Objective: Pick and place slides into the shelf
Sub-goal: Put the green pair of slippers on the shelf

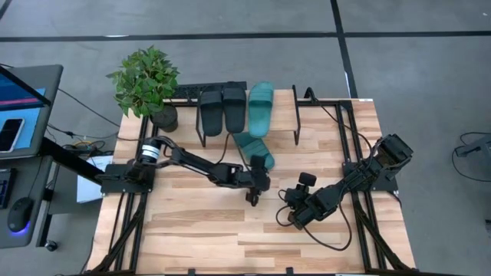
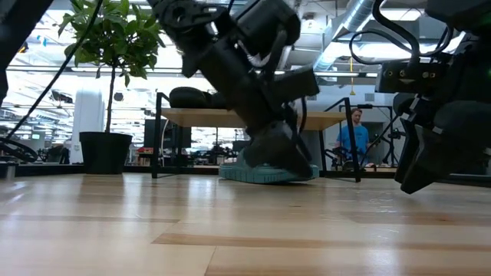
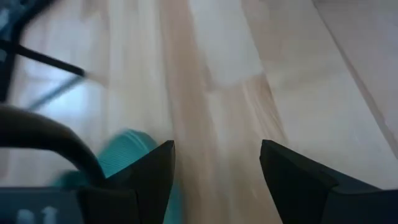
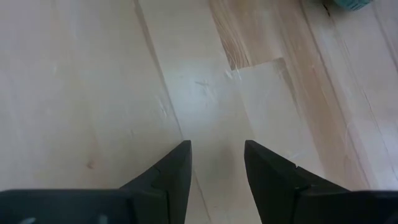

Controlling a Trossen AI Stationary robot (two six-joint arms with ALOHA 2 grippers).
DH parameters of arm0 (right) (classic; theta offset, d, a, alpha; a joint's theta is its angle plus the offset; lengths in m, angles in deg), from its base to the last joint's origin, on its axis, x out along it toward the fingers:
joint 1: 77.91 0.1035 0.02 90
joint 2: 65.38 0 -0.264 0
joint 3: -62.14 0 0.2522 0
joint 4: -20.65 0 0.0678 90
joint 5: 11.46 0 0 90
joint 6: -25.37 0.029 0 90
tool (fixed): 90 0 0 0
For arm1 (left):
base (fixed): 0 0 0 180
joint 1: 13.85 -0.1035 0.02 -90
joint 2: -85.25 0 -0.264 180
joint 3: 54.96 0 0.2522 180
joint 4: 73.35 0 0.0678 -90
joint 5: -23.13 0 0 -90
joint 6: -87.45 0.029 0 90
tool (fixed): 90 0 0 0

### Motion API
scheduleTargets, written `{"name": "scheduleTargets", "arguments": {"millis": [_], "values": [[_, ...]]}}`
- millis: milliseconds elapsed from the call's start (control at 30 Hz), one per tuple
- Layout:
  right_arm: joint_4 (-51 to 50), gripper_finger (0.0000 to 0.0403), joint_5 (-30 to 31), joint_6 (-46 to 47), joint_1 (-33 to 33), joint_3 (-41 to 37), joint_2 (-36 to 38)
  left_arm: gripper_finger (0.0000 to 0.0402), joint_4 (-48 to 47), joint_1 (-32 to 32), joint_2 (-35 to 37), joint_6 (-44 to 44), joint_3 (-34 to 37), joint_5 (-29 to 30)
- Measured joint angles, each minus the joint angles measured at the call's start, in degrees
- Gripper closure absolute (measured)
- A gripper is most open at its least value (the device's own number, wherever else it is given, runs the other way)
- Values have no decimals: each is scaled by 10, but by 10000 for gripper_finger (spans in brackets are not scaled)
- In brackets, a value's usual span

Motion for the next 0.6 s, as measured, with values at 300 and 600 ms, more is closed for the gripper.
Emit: {"name": "scheduleTargets", "arguments": {"millis": [300,600], "values": [[2,262,0,0,0,0,0,177,-121,13,1,25,-48,97],[2,262,0,0,0,0,0,177,-131,2,1,10,-49,100]]}}
